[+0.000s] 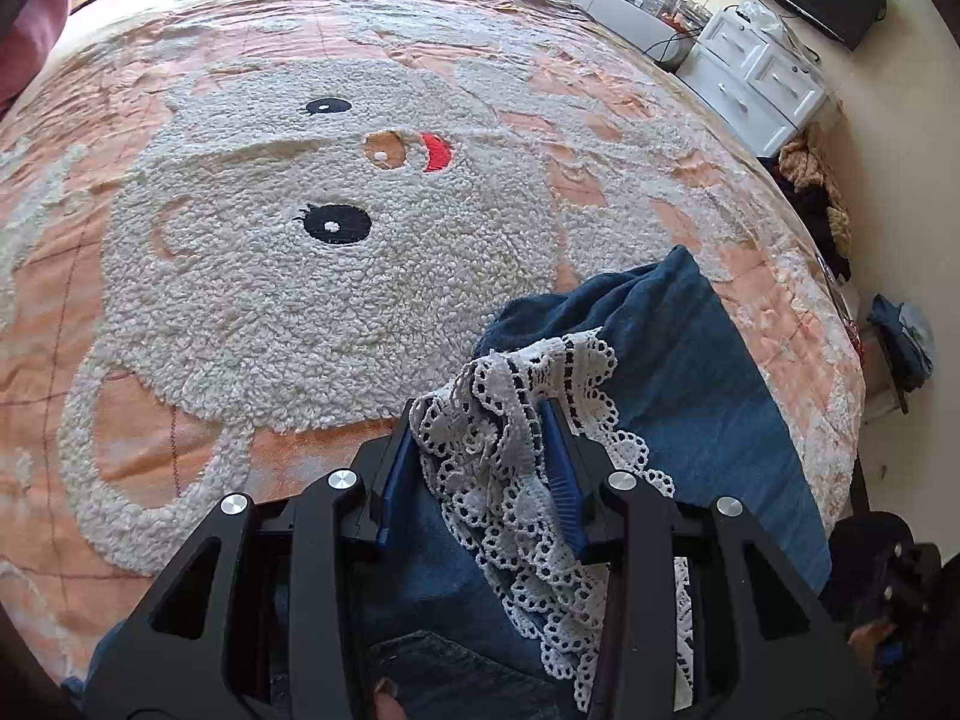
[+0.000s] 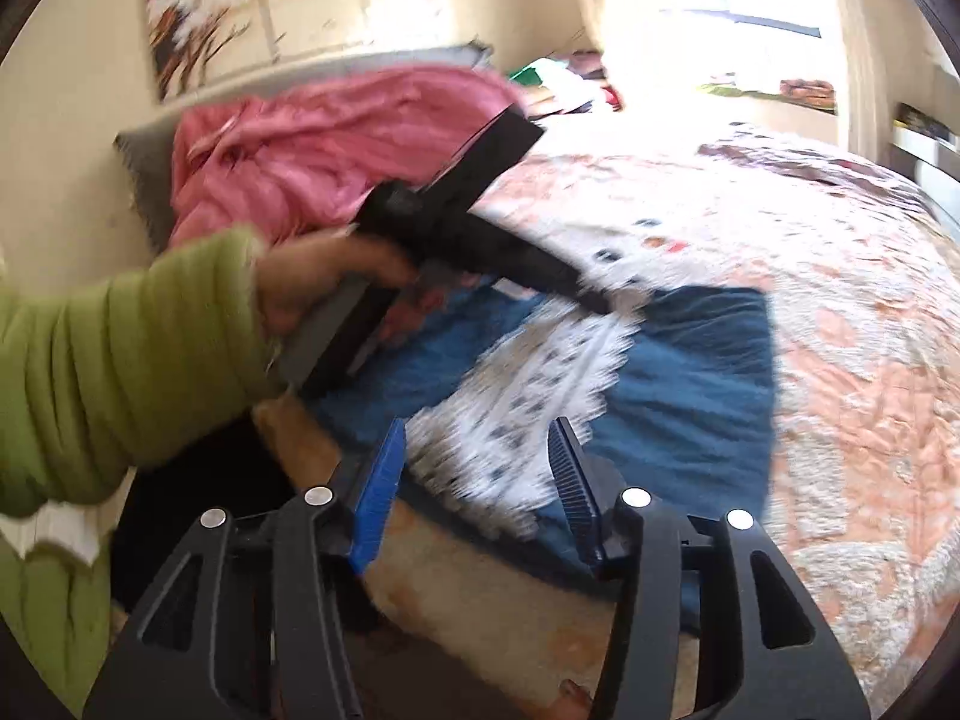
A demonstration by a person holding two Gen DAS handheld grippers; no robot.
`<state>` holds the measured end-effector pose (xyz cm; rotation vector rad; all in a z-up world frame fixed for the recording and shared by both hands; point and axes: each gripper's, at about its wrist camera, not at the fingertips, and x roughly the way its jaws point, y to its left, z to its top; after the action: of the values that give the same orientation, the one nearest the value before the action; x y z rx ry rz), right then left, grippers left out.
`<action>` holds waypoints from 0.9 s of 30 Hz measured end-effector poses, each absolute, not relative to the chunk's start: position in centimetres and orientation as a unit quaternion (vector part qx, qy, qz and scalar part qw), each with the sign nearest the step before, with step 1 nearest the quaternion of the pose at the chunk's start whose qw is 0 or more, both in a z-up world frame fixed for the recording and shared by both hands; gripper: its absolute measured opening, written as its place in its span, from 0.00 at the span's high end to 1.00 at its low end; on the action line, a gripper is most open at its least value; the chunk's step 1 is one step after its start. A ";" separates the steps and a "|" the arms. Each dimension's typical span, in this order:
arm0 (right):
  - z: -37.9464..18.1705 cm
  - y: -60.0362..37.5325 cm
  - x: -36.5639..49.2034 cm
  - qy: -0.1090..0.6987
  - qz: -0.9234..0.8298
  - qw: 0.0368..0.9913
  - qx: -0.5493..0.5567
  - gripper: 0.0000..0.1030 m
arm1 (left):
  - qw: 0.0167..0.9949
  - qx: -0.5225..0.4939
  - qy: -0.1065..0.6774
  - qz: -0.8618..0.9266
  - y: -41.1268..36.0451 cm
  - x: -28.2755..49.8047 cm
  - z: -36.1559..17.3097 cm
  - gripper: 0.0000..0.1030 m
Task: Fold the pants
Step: 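Carry the lace hem over the pants toward the waistband with the right tool, then lower the lace hem onto the pants and open the right tool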
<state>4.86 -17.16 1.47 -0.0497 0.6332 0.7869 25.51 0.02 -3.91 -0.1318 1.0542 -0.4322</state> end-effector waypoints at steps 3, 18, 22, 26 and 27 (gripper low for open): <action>1.8 -18.9 6.7 0.307 0.313 0.898 0.018 0.51 | 0.841 -0.064 0.496 -0.203 0.0 25.5 -3.9 0.67; -2.5 -18.1 9.3 0.414 0.219 0.883 -0.042 0.37 | 0.852 -0.061 0.484 -0.189 -0.2 24.9 -3.6 0.61; -1.5 -18.7 9.2 0.394 0.229 0.890 -0.004 0.37 | 0.863 -0.058 0.467 -0.184 0.3 23.6 -1.6 0.60; -0.5 -19.1 9.0 0.371 0.232 0.899 0.010 0.33 | 0.877 -0.043 0.449 -0.167 0.6 21.5 0.8 0.53; -0.3 -19.1 8.9 0.367 0.234 0.900 0.011 0.33 | 0.880 -0.043 0.444 -0.165 0.7 20.9 1.4 0.52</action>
<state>8.89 -19.14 -0.29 0.0237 0.7604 0.4839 20.86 0.72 1.43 -0.0897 0.9248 -0.3447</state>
